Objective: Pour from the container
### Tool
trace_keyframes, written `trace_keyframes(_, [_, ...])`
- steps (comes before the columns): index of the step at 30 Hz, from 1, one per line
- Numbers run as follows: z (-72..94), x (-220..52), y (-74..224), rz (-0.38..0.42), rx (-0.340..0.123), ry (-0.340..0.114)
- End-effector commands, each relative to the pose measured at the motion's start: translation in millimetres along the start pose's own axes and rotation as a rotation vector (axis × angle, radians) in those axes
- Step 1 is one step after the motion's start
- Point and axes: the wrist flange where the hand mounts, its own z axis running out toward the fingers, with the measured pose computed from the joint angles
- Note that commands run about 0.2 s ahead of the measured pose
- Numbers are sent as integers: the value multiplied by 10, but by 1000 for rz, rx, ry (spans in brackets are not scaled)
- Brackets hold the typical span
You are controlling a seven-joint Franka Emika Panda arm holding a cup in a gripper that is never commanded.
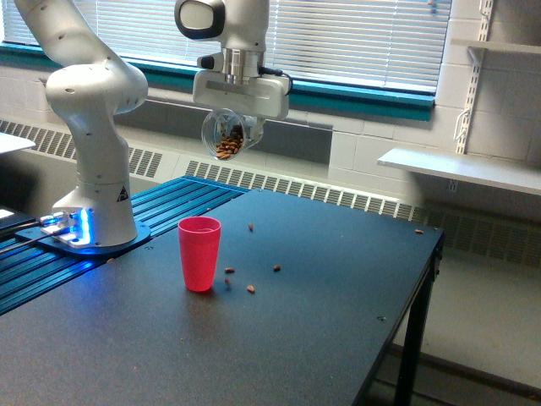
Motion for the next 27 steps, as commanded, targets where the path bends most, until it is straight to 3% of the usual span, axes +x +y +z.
trace_keyframes(1, [-25,45,-91,131,0,2])
trace_keyframes(8, [-5,110,-206,217,0,0])
trace_keyframes(27, [46,248,-494,222,-13,4])
